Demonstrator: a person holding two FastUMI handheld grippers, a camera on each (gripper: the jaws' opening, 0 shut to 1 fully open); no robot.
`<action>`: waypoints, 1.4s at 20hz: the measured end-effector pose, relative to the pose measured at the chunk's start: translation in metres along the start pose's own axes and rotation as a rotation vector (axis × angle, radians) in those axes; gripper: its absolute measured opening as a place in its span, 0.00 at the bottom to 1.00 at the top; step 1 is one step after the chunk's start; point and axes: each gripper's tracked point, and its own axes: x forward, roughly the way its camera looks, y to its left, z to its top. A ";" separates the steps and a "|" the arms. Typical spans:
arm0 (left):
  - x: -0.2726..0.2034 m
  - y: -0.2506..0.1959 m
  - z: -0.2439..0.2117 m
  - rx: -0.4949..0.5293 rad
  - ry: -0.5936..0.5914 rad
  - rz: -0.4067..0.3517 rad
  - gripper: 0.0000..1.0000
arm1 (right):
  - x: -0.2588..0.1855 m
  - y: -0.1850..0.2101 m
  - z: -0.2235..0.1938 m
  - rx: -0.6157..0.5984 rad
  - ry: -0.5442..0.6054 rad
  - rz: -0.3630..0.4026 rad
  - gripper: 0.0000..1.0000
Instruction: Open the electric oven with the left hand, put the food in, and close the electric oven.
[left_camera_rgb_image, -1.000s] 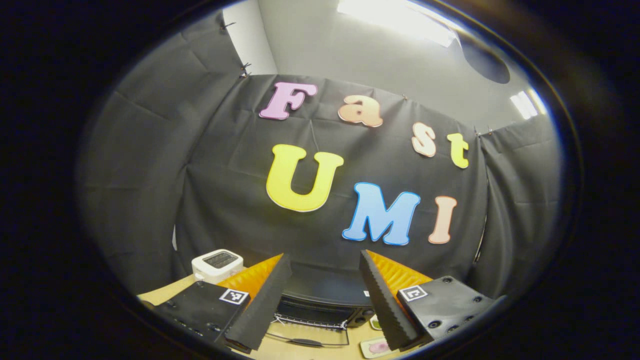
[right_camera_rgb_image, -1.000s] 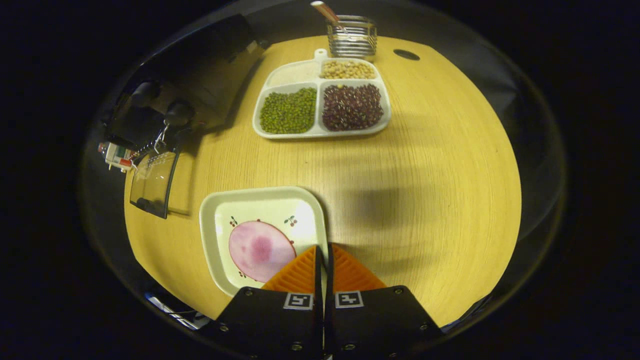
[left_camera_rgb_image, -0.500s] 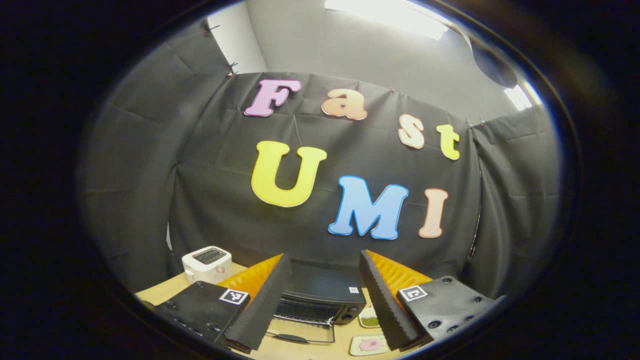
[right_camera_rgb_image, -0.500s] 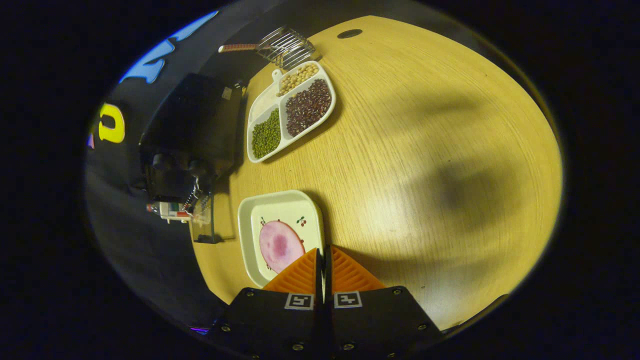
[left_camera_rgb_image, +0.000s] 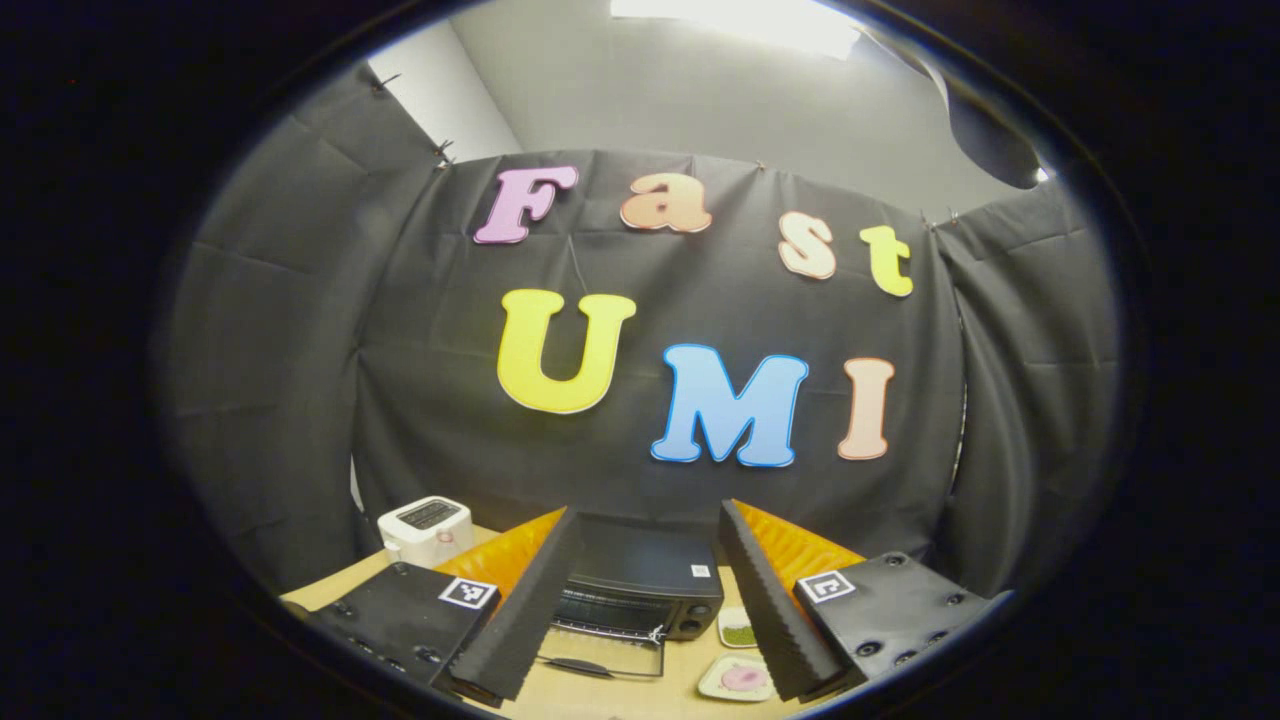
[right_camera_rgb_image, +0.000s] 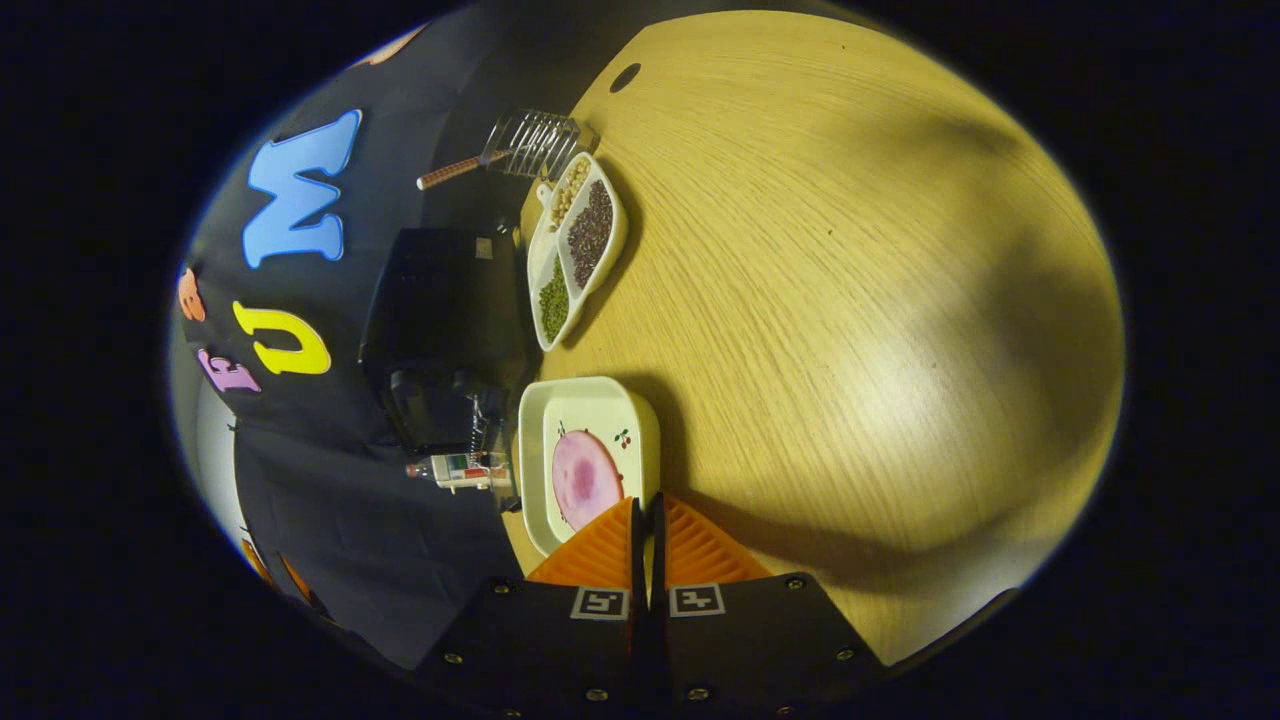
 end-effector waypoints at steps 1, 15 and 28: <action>0.000 -0.003 0.002 0.000 -0.003 -0.009 0.99 | -0.004 0.006 -0.005 0.011 -0.006 0.013 0.01; 0.031 0.077 0.014 0.084 -0.055 -0.158 0.99 | -0.002 0.127 -0.104 0.172 -0.363 -0.047 0.01; 0.035 0.199 0.010 0.041 -0.030 -0.156 0.99 | 0.124 0.212 -0.117 0.444 -0.570 -0.119 0.00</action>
